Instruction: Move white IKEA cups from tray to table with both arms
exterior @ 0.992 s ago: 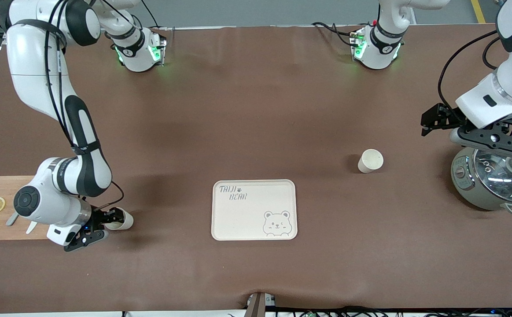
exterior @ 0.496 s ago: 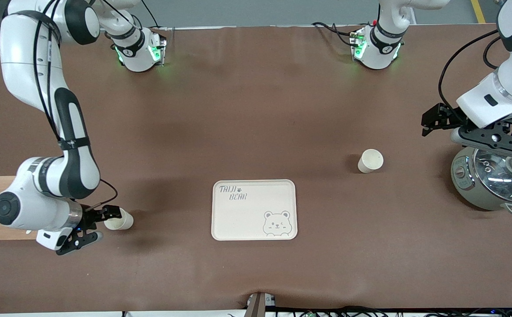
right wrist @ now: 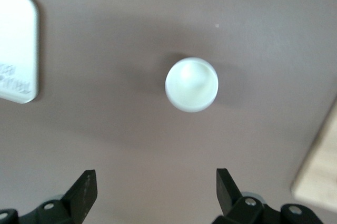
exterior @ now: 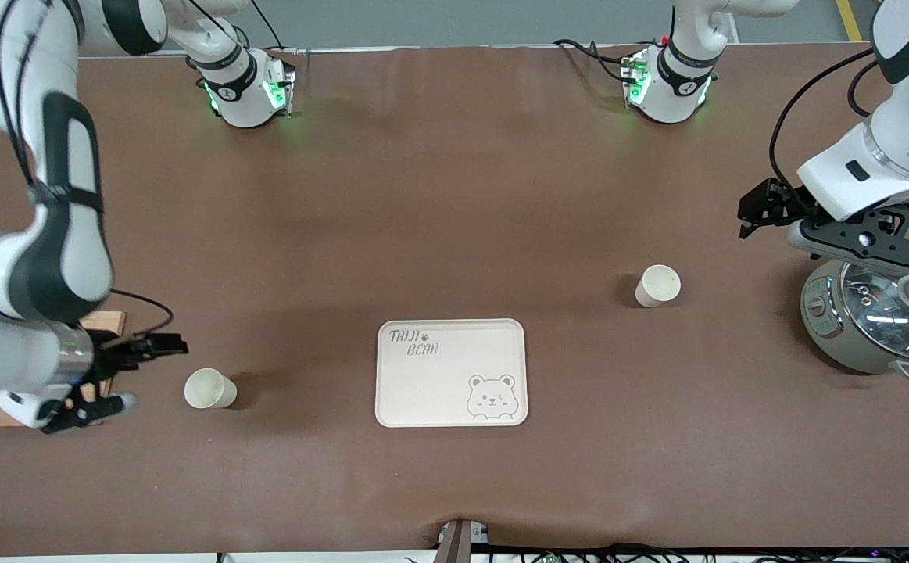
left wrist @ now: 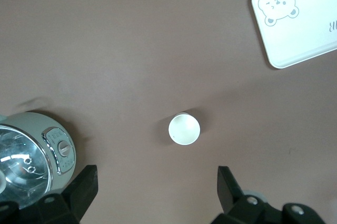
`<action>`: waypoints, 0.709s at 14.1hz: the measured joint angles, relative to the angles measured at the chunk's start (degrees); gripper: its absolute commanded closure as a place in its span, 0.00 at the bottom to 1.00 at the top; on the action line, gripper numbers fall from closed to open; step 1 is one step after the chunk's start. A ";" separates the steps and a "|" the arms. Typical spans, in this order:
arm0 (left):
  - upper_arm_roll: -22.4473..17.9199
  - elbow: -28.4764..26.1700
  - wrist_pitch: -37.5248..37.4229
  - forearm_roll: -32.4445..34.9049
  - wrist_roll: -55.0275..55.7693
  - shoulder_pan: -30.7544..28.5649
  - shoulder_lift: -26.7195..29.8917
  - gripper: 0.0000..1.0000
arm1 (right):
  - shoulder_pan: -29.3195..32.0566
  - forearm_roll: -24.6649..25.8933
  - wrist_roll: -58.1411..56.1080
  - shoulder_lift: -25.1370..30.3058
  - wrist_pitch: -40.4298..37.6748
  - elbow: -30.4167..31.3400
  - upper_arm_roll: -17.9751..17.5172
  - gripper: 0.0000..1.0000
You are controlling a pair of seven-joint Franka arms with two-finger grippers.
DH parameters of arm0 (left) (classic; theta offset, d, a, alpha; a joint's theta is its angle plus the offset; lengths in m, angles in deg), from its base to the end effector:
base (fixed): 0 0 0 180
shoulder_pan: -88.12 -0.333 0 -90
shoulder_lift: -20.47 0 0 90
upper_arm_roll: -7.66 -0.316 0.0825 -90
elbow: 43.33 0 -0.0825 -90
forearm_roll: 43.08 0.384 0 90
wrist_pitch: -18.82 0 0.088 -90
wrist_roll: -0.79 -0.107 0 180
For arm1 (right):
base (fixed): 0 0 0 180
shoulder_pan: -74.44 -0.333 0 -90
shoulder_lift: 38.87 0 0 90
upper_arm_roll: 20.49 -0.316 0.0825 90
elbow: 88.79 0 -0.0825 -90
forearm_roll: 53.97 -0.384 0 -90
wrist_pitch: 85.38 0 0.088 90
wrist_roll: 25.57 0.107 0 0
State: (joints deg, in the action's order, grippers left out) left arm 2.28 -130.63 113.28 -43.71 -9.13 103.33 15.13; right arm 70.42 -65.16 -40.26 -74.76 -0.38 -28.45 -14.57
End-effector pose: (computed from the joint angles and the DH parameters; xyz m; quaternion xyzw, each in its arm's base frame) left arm 0.5809 -0.1044 0.6008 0.9851 -0.1714 0.0161 0.0011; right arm 0.7085 0.0203 0.4613 -0.9862 -0.1164 0.0861 0.0798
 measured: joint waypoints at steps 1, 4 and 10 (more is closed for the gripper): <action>0.00 0.02 0.00 0.00 0.00 -0.03 0.01 0.00 | 0.00 0.11 1.71 3.42 -3.20 -0.24 0.00 0.00; -0.02 0.14 0.00 0.00 0.00 -0.15 0.26 0.00 | -0.12 3.30 8.13 13.78 -11.20 -0.12 -0.21 0.00; -0.01 0.15 -0.02 0.00 0.00 -0.12 0.55 0.00 | 0.00 7.00 12.05 29.69 -11.68 13.88 -0.12 0.00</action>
State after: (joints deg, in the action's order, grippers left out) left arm 2.27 -130.48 113.27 -43.71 -9.13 103.21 15.68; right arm 70.42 -58.16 -28.21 -45.06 -12.06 -14.57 -14.68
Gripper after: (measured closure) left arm 0.000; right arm 0.000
